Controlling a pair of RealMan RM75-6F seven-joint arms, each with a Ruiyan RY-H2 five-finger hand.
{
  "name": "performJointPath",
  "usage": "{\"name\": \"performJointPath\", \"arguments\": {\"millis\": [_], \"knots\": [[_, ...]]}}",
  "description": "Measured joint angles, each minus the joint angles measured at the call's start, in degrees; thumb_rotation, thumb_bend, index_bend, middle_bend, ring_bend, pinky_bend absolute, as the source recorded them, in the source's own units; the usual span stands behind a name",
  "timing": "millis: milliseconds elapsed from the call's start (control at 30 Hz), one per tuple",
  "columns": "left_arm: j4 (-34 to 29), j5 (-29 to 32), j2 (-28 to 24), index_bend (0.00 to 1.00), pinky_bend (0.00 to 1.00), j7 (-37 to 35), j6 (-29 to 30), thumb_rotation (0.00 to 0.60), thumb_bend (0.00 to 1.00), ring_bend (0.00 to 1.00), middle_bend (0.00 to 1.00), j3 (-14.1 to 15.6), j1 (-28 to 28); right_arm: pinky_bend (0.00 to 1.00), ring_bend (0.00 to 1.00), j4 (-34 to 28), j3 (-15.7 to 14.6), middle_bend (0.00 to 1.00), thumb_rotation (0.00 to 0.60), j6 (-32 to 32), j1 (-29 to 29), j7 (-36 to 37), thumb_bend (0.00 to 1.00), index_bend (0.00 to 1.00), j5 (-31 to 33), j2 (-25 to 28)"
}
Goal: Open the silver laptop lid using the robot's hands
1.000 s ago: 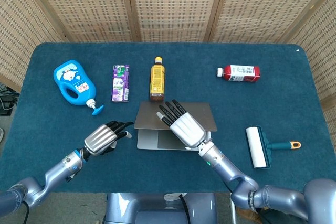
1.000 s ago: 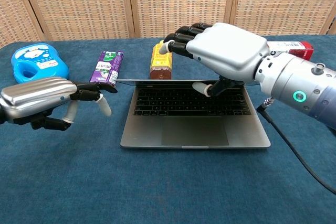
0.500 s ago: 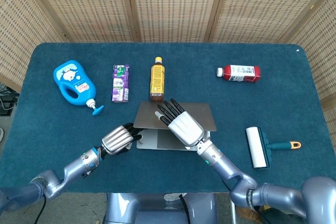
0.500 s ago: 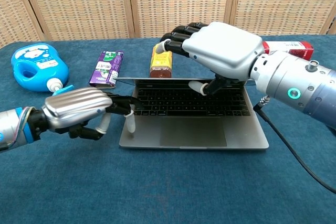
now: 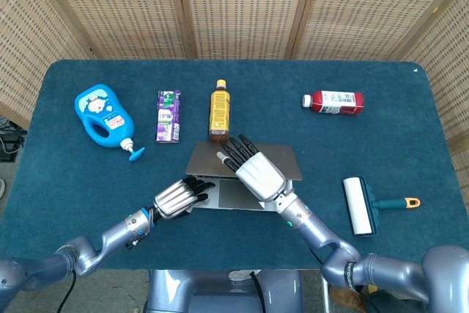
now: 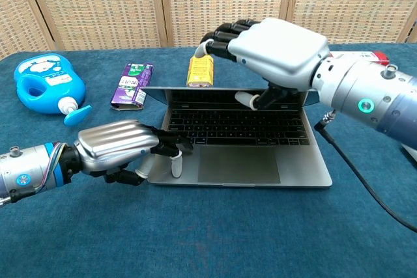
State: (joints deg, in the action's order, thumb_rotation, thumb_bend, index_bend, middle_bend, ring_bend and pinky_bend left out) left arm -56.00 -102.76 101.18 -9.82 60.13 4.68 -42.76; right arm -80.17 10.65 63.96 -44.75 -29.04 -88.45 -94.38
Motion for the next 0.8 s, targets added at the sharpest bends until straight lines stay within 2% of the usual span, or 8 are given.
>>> {"name": "performJointPath", "arguments": {"millis": [467, 800], "knots": [[1.1, 1.7, 1.3, 0.41, 0.28, 1.2, -0.4, 0.6, 1.0, 0.24, 0.17, 0.9, -0.2, 0.15, 0.1, 1.6, 4.9, 0.17, 0.6, -1.0, -2.2, -1.5, 0.58, 0.17, 4.5, 2.1], [2.0, 2.3, 2.0, 0.41, 0.28, 0.7, -0.4, 0.6, 1.0, 0.24, 0.17, 1.6, -0.3, 0.15, 0.1, 7.1, 9.4, 0.17, 0.6, -4.6, -4.6, -3.0, 0.58, 0.17, 13.8, 2.8]]}}
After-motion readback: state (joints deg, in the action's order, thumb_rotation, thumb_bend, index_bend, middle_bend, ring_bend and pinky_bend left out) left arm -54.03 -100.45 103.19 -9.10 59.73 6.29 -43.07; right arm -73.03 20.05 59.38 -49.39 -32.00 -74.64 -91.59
